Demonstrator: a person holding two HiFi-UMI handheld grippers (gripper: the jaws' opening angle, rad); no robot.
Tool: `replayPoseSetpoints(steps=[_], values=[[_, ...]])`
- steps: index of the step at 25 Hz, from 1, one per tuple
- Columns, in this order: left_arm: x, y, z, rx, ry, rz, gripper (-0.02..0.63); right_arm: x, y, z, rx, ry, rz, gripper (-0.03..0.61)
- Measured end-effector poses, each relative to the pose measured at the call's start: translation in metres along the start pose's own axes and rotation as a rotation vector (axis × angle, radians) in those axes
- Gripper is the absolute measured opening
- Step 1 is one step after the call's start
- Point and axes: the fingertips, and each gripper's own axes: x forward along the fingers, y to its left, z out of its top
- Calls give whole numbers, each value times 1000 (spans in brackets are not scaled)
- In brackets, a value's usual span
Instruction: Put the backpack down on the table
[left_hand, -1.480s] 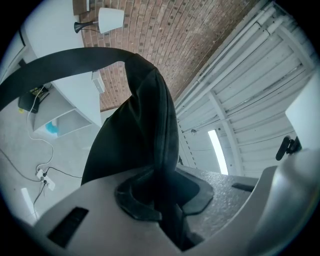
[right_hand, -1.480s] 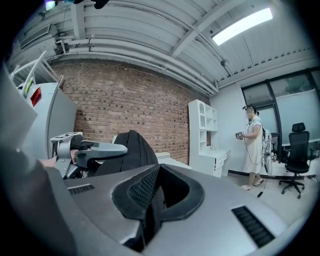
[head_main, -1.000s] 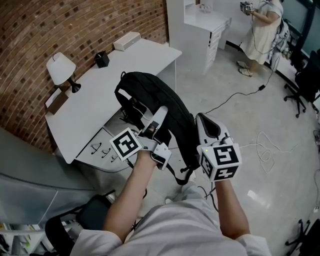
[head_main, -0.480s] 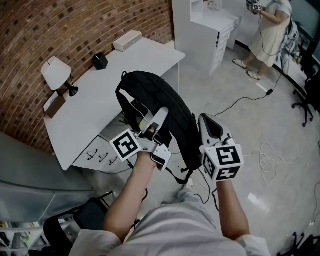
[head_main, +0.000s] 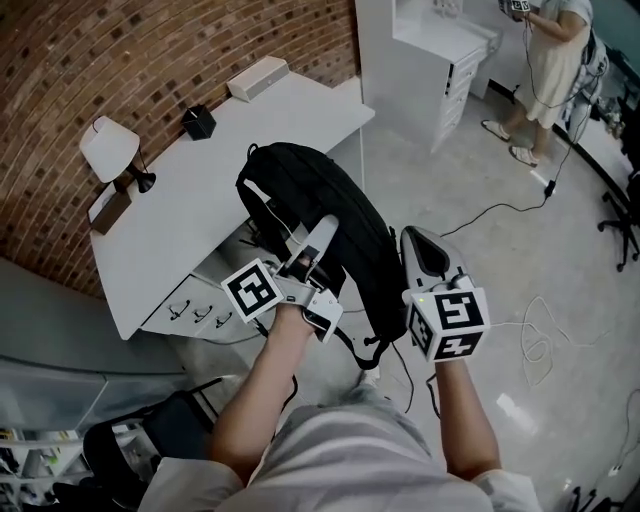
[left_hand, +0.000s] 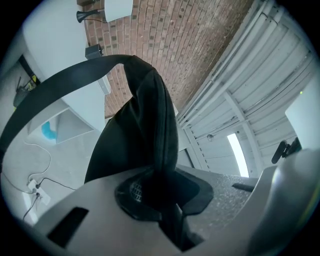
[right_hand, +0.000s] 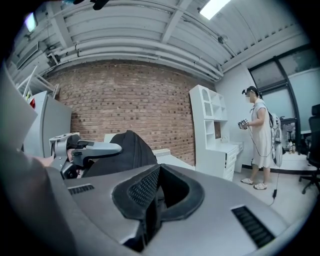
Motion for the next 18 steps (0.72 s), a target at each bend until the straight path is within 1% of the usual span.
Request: replayPoseSetpoints(steps=[6, 11, 18], values=[[17, 7, 1, 2, -12, 9, 49, 14, -15, 1, 5, -1, 21, 2], [27, 9, 8, 10, -17, 7, 49, 24, -21, 6, -1, -5, 26, 2], [46, 17, 38, 6, -19, -17, 49, 52, -25, 14, -12, -7, 5, 2]])
